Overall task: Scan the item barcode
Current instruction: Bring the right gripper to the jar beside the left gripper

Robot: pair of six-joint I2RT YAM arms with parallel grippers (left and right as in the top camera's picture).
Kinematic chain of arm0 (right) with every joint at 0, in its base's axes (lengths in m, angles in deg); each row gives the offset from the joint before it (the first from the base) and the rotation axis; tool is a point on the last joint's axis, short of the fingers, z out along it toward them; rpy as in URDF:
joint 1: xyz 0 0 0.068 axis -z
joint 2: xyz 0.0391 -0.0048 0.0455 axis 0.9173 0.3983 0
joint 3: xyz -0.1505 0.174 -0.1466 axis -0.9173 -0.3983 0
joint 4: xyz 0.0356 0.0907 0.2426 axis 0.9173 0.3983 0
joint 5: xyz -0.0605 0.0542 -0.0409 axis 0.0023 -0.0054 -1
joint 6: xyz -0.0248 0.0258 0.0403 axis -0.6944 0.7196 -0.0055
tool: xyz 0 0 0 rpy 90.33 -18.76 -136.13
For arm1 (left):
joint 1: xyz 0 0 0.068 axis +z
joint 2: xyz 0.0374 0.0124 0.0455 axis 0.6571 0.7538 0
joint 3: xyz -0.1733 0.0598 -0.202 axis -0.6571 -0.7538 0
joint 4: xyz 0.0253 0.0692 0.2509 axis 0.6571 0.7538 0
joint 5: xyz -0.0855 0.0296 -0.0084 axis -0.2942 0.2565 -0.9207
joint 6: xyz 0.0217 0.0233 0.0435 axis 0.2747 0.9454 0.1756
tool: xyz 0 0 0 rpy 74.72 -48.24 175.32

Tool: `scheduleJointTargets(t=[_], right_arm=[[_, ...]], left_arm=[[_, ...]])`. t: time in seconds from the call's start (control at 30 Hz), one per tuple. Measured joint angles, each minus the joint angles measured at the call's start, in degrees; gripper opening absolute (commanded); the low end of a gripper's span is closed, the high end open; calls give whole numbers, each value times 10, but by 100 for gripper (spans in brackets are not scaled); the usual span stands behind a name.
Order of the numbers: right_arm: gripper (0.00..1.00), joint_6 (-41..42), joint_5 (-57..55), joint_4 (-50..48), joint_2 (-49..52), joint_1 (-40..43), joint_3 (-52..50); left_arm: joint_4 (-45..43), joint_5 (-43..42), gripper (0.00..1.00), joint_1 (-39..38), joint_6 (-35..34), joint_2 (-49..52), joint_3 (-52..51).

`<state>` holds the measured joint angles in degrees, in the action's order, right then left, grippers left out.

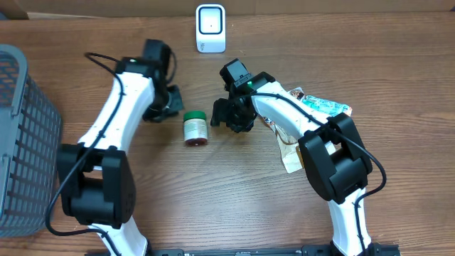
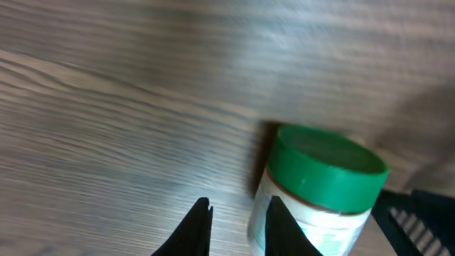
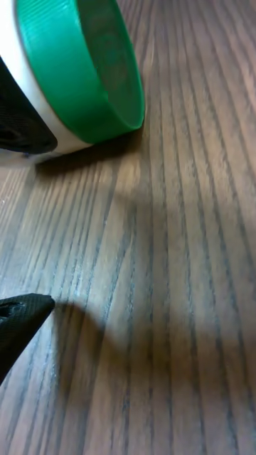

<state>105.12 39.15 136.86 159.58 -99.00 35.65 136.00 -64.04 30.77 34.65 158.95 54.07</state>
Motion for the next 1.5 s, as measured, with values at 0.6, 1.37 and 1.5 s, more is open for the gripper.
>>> scheduleJointTargets(t=[0.6, 1.37, 1.5], right_arm=[[59, 5, -11, 3, 7, -1, 0], [47, -81, 34, 4, -33, -3, -7], [47, -90, 64, -2, -69, -29, -7]], left_arm=[[-115, -26, 16, -28, -16, 0, -114], [-128, -24, 17, -28, -22, 0, -121], [-131, -46, 17, -36, -22, 0, -121]])
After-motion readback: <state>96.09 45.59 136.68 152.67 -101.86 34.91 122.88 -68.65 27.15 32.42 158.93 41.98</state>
